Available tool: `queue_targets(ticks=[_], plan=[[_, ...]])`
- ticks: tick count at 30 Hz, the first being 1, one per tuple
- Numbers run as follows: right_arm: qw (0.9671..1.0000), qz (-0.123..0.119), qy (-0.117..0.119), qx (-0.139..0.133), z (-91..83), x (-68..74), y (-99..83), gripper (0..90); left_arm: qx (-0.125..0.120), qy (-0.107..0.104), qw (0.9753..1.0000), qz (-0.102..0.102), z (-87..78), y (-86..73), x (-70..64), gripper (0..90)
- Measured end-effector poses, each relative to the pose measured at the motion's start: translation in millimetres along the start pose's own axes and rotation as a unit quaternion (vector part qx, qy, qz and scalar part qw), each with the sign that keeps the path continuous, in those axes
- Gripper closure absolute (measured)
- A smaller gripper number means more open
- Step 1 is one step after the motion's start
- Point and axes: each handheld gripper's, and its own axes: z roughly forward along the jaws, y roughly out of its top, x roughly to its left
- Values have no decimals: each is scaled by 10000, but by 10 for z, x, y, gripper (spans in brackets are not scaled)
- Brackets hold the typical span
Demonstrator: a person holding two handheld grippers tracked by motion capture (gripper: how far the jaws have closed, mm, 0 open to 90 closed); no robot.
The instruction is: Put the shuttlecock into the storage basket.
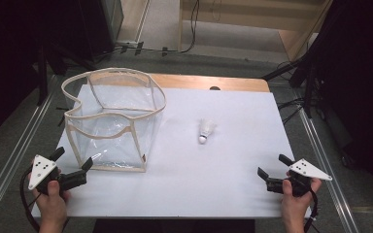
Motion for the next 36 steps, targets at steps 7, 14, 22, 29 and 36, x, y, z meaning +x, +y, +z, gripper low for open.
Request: queue_targets(ticks=[7,14,22,29,36], plan=[[10000,76,-45,22,-31,-9,37,0,-13,9,10000,37,4,-7,-14,0],[9998,-102,-21,139,-69,67,169,0,-36,-2,10000,16,-6,-14,-13,0],[9991,-356,170,164,-5,170,422,0,-109,-100,9996,-226,19,-7,39,0],[9987,-414,259,168,77,236,644,0,6,-77,10000,40,59,-1,-19,0],[9979,-509,266,301,166,272,825,0,-27,-74,10000,-18,43,-6,-14,0]])
